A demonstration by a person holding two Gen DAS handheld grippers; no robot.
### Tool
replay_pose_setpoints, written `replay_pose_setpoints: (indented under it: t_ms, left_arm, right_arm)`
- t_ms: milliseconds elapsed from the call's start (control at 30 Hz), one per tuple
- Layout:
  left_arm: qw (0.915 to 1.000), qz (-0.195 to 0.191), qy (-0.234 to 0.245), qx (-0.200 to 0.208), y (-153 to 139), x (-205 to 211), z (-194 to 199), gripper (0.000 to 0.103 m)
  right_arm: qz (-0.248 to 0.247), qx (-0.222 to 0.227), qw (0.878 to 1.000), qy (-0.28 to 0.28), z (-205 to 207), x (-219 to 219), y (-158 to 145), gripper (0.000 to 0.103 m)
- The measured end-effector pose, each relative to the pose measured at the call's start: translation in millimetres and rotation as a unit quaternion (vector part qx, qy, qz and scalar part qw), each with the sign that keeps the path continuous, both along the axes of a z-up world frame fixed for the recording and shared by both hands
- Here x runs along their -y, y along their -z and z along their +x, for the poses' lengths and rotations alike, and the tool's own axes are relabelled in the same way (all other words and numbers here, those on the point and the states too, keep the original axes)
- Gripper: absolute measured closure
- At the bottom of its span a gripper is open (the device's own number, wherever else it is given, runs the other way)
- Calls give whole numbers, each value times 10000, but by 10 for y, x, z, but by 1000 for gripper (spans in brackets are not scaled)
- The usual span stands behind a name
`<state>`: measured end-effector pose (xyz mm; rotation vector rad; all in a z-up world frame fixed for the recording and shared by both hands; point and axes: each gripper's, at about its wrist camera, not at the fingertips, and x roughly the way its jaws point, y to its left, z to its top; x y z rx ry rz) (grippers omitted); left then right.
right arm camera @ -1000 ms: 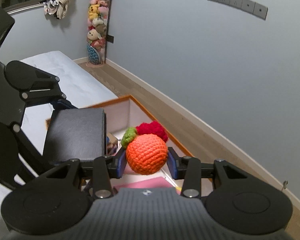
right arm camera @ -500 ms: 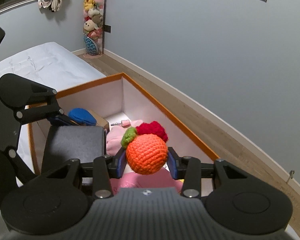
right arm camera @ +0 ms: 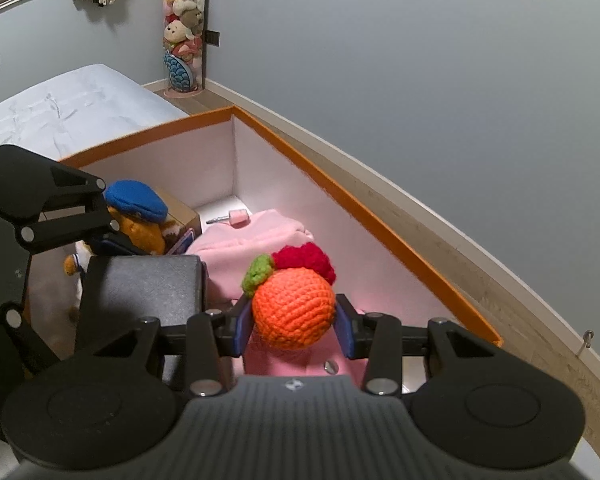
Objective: Organize objects
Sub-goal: 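Lower into the shoebox and open the left gripper while the right gripper releases the ball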
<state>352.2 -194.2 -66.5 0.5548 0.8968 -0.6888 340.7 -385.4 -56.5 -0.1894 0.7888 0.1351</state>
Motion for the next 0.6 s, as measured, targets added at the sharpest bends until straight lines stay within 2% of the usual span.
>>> replay_pose_setpoints:
  t_ms: [233, 600]
  left_arm:
    - [9998, 158, 126, 70, 64, 27, 49, 14]
    - [9997, 193, 95, 103, 89, -64, 168, 12]
  right_arm:
    - [14, -36, 10000, 55, 57, -5, 64, 59]
    - [-29, -86, 9999, 104, 9, 21, 69, 59]
